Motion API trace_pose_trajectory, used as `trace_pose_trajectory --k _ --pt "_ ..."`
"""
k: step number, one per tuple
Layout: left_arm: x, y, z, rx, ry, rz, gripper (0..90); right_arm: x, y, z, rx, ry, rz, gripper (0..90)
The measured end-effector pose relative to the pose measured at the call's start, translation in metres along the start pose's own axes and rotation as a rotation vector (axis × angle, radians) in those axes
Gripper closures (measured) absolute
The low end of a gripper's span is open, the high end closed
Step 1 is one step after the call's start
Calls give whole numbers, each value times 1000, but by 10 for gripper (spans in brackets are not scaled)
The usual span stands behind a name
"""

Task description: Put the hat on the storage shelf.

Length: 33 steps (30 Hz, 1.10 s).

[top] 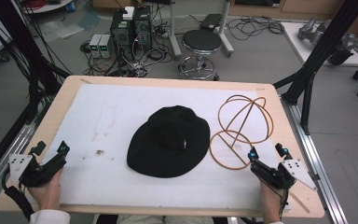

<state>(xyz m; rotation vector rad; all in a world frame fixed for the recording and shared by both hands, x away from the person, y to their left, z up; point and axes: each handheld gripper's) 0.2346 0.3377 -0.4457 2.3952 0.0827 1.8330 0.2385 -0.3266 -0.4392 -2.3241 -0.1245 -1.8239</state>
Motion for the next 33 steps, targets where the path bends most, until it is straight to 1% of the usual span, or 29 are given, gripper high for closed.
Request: trace_pose_trajectory --k 3,6,14,25,31,32,33 --pt "0 0 1 -5 -4 -3 242 0 0 0 0 -2 -1 63" --pt "0 0 1 -12 -11 -8 240 0 1 -1 11 5 12 63" --pt "0 -1 2 -13 -11 -14 239 -1 2 -1 7 6 22 63" --pt "0 -1 2 -20 -15 -11 239 -1 2 -1 7 -1 27 63" --pt "1 0 3 -33 -16 -6 237 -1 2 -1 9 -2 28 63" --pt "2 2 4 -46 -18 -9 237 -1 3 -1 13 -2 28 63" --pt "2 2 4 -46 -18 -9 236 -1 3 -1 13 -2 27 63"
Point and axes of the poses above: each handheld gripper's, and its own axes: z roughly forward along the jaws, x roughly out of its top, y roughly to its right, and after that the axes turned 11 degrees about -y, right-handed
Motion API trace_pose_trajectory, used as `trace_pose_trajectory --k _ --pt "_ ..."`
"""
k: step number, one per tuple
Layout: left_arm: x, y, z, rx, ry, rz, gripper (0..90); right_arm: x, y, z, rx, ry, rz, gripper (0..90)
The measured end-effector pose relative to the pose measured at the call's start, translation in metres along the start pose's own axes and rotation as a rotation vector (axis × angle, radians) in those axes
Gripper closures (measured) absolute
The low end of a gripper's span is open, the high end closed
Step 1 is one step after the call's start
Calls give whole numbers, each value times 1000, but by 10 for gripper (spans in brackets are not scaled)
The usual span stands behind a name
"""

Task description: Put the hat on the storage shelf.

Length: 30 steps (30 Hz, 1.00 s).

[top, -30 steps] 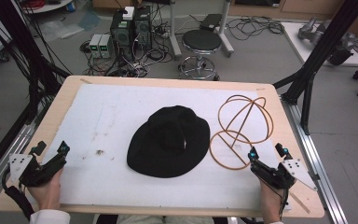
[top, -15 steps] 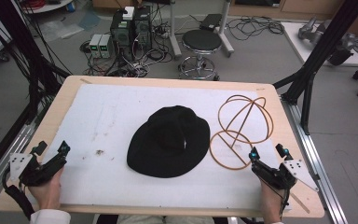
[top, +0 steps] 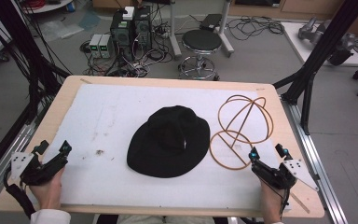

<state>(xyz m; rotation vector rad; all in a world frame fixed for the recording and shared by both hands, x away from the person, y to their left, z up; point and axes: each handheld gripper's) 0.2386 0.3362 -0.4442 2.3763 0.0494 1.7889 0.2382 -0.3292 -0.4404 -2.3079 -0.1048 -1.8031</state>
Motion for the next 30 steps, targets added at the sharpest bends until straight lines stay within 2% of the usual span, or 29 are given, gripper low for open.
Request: trace_pose_trajectory --k 4,9,13,16,21,23,25,28,30 --pt "5 6 3 -62 -4 36 233 0 0 0 0 -1 2 63" --pt "12 17 5 -120 -5 86 231 0 0 0 5 -8 7 63" --pt "20 22 3 -155 11 86 232 0 0 0 8 -7 9 63" --pt "27 25 1 -213 -4 46 239 0 0 0 8 -7 8 63" --pt "36 35 -2 -262 -4 60 239 -1 0 0 10 -8 9 63" --pt "39 41 -2 -284 -14 72 239 -1 0 0 11 -9 8 63" --pt "42 47 0 -309 -47 92 239 -1 0 0 13 -8 8 63" --pt "46 56 5 -382 -120 100 247 -1 0 0 14 -11 5 63" --pt "49 64 7 -412 -134 119 247 -1 -1 0 13 -9 6 63"
Point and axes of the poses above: each handheld gripper's, and its own axes: z roughly forward along the jaws, x roughly out of its top, y roughly to its right, and after that the axes turned 11 degrees about -y, right-handed
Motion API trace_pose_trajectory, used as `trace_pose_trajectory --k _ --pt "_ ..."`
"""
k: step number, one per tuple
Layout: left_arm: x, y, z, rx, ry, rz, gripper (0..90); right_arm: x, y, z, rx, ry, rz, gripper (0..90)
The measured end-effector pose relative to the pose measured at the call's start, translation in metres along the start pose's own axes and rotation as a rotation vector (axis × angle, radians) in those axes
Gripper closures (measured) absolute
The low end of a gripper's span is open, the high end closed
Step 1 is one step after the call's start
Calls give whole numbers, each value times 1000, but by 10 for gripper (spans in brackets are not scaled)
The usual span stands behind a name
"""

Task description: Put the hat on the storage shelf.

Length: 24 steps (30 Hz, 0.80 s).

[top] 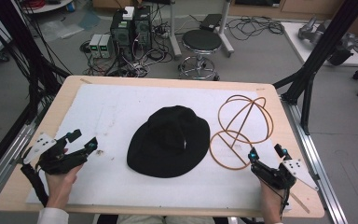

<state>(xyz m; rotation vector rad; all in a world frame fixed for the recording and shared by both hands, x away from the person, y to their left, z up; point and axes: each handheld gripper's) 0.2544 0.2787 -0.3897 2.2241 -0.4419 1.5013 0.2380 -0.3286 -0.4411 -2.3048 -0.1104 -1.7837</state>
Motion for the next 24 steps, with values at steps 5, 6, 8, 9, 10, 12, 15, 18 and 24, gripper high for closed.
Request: trace_pose_trajectory --k 5,6,8,9,10,12,15,18,24 --pt "10 14 9 -44 -20 64 242 0 0 0 5 -1 0 63" --pt "11 16 10 -56 -24 74 242 0 0 0 4 -2 -2 63" --pt "14 19 14 -77 -42 100 241 0 0 0 5 -2 -1 63" --pt "16 21 17 -101 -53 103 241 0 0 0 3 0 -5 63" --pt "16 21 17 -101 -53 103 242 0 0 0 3 0 -5 63" --pt "16 23 22 -123 -54 95 242 0 0 -1 3 0 -5 63" --pt "17 28 30 -144 -85 117 242 0 0 -1 3 1 -7 63" --pt "18 32 38 -166 -111 131 242 0 0 0 4 -1 -8 63" --pt "20 41 52 -190 -146 158 242 0 0 0 9 -1 -7 63"
Point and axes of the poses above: each handheld gripper's, and its own axes: z roughly forward along the jaws, x roughly out of its top, y roughly to its right, and after that the axes turned 11 degrees about -y, right-handed
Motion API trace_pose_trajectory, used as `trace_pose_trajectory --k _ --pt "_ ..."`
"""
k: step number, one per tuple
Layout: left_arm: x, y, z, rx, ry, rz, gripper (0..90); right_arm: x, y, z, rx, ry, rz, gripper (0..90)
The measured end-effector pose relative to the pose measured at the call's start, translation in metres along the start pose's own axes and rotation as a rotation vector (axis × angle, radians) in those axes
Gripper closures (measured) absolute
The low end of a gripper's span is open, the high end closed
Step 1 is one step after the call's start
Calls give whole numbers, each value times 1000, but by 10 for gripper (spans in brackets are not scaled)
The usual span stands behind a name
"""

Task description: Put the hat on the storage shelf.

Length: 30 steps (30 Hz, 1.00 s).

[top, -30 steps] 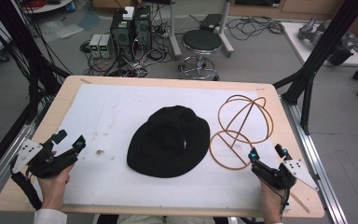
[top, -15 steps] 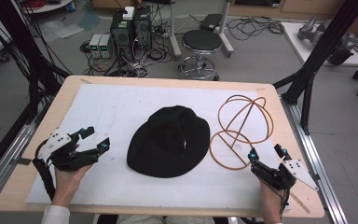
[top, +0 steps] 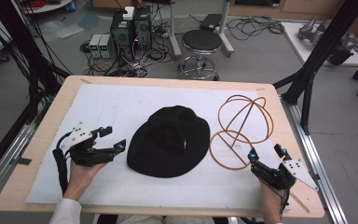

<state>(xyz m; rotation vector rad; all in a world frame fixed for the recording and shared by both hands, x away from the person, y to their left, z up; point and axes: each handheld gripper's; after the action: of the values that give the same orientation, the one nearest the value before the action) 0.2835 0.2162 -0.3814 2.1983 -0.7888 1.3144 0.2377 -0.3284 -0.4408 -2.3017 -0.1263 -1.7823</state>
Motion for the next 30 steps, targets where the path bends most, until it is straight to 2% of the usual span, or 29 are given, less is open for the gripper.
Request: trace_pose_trajectory --k 3,6,10,18,20,23,26,30 --pt "4 5 7 -22 -6 3 245 0 -1 0 3 -1 -3 63" --pt "7 9 17 -28 -34 22 251 1 -3 1 6 0 -30 63" --pt "9 11 30 -49 -63 13 271 1 -4 1 11 -4 -33 63" --pt "12 15 50 -74 -83 -1 287 1 -3 1 9 -1 -35 63" --pt "11 16 54 -78 -100 3 290 1 -3 0 4 0 -37 63" --pt "10 18 59 -104 -118 11 321 1 -3 0 -2 -1 -39 63" --pt "10 21 62 -107 -115 16 328 1 -3 0 -3 -3 -35 63" --pt "10 23 70 -95 -137 24 347 1 -3 0 -4 0 -34 63"
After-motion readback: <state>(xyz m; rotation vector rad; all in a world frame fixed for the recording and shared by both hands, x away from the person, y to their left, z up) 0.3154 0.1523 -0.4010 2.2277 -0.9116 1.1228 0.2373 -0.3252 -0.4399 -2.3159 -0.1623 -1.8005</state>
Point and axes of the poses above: each handheld gripper's, and its own axes: z roughly forward along the jaws, x roughly out of its top, y roughly to its right, and after that the axes turned 11 degrees about -y, right-handed
